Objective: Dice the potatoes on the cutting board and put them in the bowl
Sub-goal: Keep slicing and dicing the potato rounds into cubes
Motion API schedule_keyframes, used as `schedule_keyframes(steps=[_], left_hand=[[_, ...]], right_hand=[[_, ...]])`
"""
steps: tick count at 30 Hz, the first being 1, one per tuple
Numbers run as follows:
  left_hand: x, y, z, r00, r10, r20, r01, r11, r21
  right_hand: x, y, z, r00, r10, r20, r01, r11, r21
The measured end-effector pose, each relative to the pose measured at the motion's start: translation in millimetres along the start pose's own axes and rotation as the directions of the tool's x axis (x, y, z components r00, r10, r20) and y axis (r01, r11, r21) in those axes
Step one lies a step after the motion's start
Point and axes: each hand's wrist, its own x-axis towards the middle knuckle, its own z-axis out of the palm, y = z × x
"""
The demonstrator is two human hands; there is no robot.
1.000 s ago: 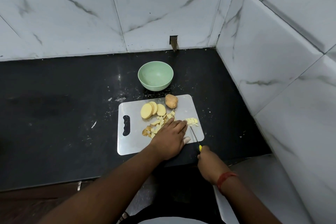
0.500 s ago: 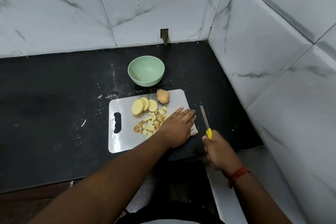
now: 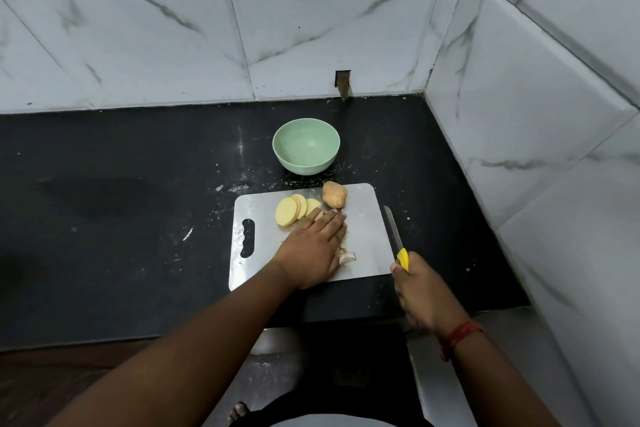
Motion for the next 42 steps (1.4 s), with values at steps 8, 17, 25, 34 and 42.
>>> schedule_keyframes(steps=[8,17,25,34,42], left_hand=[[-31.5,-49.4,0.3,0.900,-0.415,-0.135,0.363,0.882,-0.299],[-43.4,-55.5,2.8,0.866,-0.500,0.012,0.422,0.718,-0.553],[-50.2,-54.1,3.5,0.816,-0.578,-0.011,0.403,0.582,-0.706],[-54.3,-52.8,2.0,0.770,-0.635,-0.065,0.377,0.535,-0.756],[-43.7,-54.2,4.6,0.827,-0.554,0.094,0.465,0.581,-0.669]], right_hand=[[3.0,-9.5,10.1,0.999,-0.028,0.018,0.028,0.999,-0.019],[12.5,-35.5,36.7,0.993,-0.103,-0.062,0.102,0.995,-0.014],[37.3,-44.9,65.3,0.985,-0.169,-0.016,0.164,0.974,-0.158],[34.6,-43.0,64.3,0.984,-0.155,-0.083,0.146,0.983,-0.109],[27.8,-63.6,72.9,0.947,-0.308,-0.093,0.300,0.950,-0.088]])
